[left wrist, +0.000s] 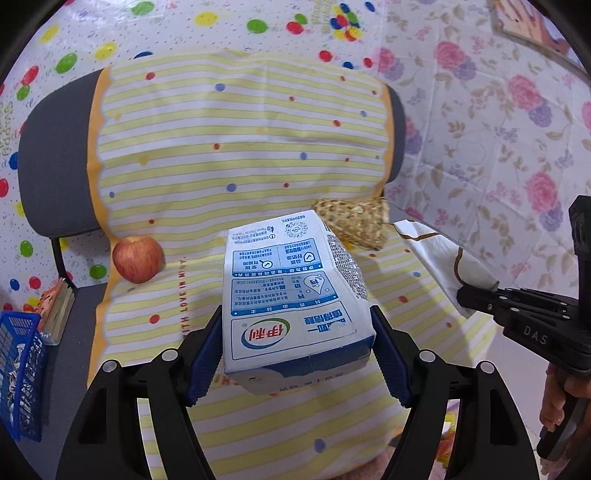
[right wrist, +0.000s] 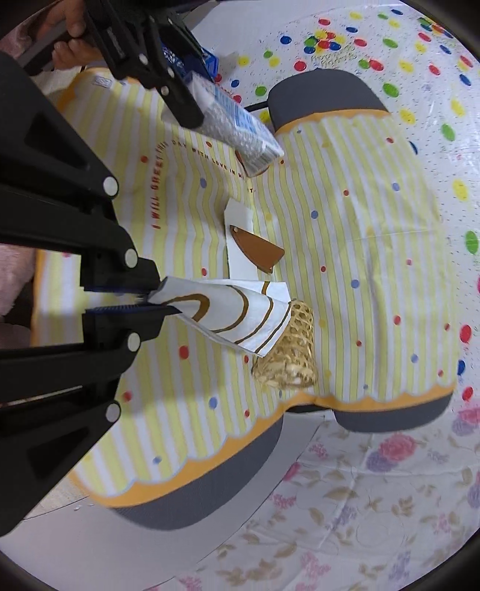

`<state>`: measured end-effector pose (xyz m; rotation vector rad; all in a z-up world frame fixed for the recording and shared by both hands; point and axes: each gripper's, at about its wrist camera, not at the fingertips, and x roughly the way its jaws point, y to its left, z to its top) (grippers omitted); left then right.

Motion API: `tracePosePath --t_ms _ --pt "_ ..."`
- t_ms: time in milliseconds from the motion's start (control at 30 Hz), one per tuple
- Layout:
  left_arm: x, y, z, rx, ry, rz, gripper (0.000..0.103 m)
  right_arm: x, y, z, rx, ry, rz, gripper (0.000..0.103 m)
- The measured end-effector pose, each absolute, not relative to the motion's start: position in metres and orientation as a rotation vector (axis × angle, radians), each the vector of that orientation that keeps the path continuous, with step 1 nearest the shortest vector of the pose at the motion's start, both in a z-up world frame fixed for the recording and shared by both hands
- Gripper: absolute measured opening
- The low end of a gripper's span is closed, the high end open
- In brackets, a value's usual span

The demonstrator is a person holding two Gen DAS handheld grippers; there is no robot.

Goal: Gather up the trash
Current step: 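Carry the carton and wrapper over the bin and open both grippers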

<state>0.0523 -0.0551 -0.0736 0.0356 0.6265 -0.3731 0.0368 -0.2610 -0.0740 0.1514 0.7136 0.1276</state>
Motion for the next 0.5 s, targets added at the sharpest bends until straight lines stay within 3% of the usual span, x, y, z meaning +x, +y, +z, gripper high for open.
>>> tracePosePath --t_ms 500 --pt "-0.029 -0.139 -0.094 0.124 0.614 -0.610 0.074 -0.077 -0.310 -0.085 0.206 0.693 -0.040 0.006"
